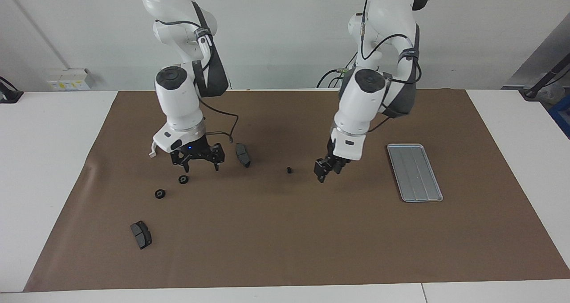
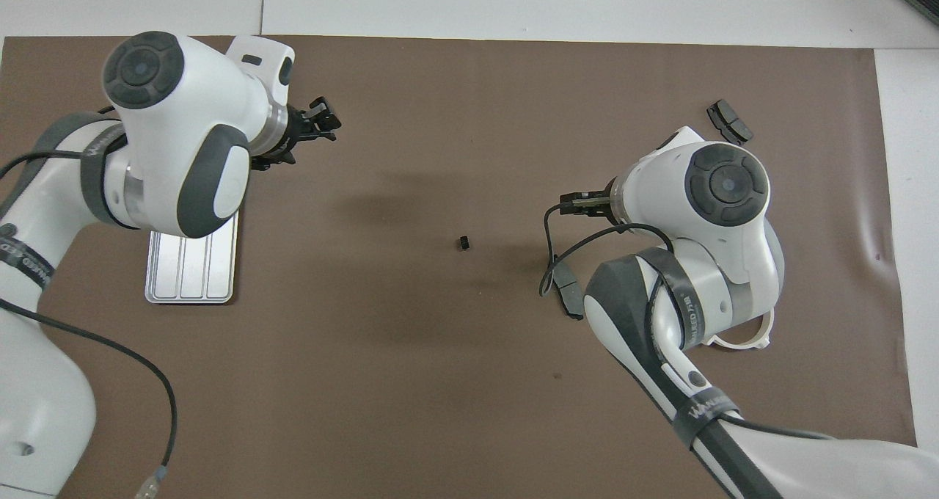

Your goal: Place bearing gear from tray to pile

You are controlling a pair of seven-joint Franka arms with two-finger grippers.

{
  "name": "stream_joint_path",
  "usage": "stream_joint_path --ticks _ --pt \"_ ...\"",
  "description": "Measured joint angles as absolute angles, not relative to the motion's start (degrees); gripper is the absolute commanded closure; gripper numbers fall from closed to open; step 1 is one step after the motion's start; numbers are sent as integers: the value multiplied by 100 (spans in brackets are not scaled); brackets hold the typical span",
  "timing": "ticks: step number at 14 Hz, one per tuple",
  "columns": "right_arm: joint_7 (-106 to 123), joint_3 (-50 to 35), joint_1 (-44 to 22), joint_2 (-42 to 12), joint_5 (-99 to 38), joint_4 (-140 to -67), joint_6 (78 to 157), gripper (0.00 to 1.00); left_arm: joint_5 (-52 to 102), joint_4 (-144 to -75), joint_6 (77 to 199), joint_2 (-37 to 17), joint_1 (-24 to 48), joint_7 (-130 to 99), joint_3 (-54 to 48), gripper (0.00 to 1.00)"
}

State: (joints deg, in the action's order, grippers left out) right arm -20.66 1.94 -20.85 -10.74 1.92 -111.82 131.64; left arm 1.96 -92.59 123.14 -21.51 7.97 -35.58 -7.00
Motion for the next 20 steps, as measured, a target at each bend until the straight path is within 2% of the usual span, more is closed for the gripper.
stream_joint_path --ticks 3,6,8,11,12,13,17,20 --pt "-2269 191 -2265 -1151 45 -11177 13369 0 195 -9256 12038 -2112 123 -2019 -697 20" --pt "-2853 184 -2721 -1363 -47 -11170 13834 0 154 -9244 11614 -1984 -451 -521 -694 24" --pt "-3253 181 -2993 -1520 -52 -11157 14116 0 -143 -9236 11266 -1852 -681 90 -696 32" --pt "-3648 181 -3300 -1875 -50 -11008 14335 0 -692 -9140 10649 -1601 -728 350 -713 61" --pt "-3752 180 -3393 -2050 -34 -10891 14349 0 -763 -9052 10371 -1531 -725 358 -725 67" --pt "-3811 181 -3469 -2221 9 -10779 14355 0 -784 -8927 10099 -1486 -725 386 -729 68" --pt "-3871 209 -3535 -2537 517 -10628 14359 0 -795 -8483 9352 -1397 -725 654 -721 66" --pt "-3871 218 -3530 -2566 632 -10645 14335 0 -750 -8392 9231 -1190 -716 682 -795 46"
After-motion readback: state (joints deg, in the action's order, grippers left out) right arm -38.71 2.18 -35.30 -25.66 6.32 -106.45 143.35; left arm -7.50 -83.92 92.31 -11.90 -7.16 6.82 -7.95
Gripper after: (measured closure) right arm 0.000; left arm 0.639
